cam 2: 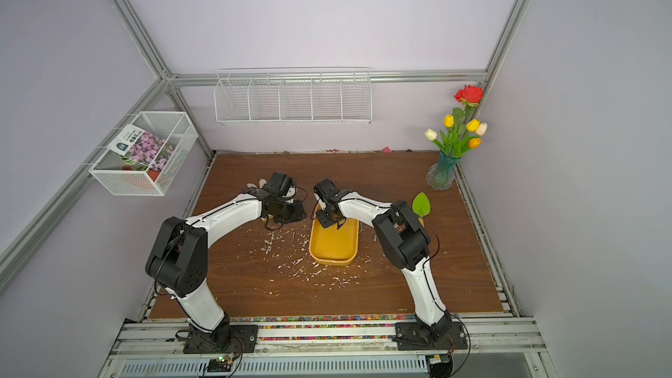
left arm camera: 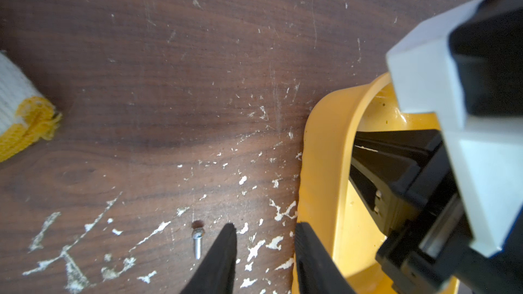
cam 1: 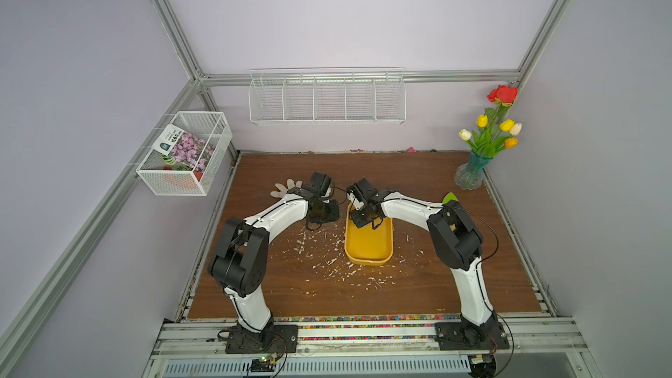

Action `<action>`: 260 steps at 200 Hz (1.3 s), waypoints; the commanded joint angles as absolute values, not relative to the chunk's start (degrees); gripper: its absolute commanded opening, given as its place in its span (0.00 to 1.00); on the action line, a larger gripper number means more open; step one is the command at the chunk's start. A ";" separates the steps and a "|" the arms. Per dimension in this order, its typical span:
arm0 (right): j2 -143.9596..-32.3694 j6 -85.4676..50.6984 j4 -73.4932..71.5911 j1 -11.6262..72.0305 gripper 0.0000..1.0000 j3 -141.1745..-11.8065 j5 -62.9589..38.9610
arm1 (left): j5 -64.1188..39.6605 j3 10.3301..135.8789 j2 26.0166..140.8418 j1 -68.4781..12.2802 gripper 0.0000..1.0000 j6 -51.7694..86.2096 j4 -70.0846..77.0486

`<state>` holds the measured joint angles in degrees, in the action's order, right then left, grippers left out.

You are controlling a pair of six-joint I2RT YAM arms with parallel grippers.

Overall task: Take out the screws from the storage box
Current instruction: Pick up the screw from the storage box, then place the screw at the center of the board.

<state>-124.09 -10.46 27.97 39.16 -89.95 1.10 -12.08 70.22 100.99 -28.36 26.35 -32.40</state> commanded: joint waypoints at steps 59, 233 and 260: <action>-120.67 -12.10 33.40 39.26 0.00 -87.14 2.67 | -12.20 71.00 101.18 -28.48 0.39 26.37 -32.68; -87.23 -21.00 40.06 34.59 0.00 -71.14 7.19 | -18.87 81.33 99.59 -37.00 0.37 14.11 -31.92; -81.51 -22.80 39.99 31.13 0.00 -63.52 6.78 | -19.09 82.68 102.09 -38.86 0.38 11.51 -31.98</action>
<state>-84.90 -19.59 37.01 34.02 -69.41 5.08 -17.89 80.42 99.68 -37.74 15.70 -31.94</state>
